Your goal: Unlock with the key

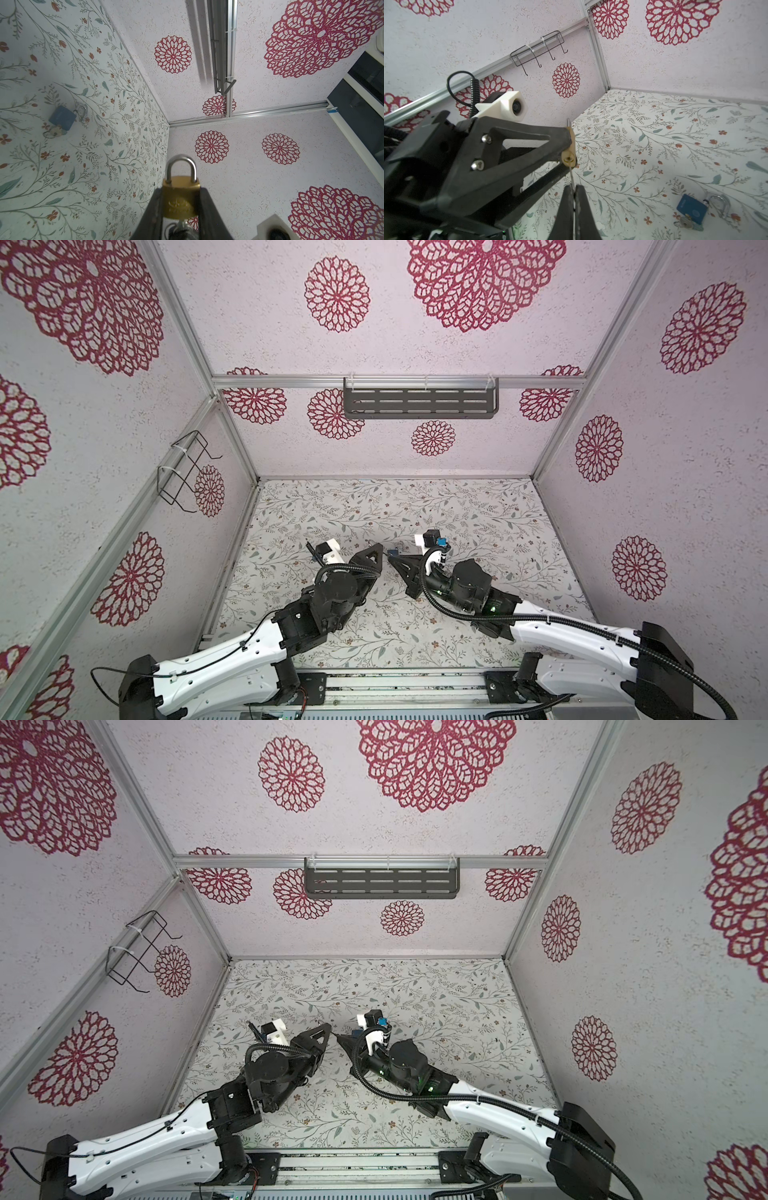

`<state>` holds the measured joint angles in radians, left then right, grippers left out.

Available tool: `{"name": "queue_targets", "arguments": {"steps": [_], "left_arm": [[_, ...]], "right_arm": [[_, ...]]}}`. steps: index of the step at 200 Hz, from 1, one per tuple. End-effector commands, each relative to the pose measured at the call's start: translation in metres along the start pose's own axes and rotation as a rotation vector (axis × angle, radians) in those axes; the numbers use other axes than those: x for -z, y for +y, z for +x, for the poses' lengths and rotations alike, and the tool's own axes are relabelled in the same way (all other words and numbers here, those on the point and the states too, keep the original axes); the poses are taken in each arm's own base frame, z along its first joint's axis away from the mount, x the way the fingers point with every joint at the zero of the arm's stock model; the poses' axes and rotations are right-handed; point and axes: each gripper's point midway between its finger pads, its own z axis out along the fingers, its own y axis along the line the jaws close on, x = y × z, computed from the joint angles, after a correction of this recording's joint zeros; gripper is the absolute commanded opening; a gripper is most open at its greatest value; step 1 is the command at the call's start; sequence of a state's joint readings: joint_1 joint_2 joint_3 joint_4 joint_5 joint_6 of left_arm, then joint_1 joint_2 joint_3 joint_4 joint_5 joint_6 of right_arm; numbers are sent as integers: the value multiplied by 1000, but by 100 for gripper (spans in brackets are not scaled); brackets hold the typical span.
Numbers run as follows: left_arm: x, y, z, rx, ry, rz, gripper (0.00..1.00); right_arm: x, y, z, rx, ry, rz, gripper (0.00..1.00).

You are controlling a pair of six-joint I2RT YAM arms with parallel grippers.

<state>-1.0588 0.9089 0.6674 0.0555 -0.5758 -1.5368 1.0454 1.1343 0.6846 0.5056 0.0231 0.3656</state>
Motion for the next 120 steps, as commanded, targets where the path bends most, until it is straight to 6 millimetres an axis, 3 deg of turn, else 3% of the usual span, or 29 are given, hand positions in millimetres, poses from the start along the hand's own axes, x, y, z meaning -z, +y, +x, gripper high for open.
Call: {"name": "queue_targets", "arguments": {"steps": [1,38,72,93,120], "left_arm": [[5,-10,20,-15,117,16,0],[4,-5,21,-23,118,3,0],[3,-8,20,-5,111,27,0],[1,-7,20,-4,106,21,0],[0,-10,19,5,96,33,0]], "right_arm": [[4,20,-29,188,-50,-48,0],[5,20,-35,195,-69,-46,0],[5,24,-48,-163,-163,-181,0],[7,25,-54,-295,-197,-212,0],[0,31,-45,-248,-160,-203,0]]}}
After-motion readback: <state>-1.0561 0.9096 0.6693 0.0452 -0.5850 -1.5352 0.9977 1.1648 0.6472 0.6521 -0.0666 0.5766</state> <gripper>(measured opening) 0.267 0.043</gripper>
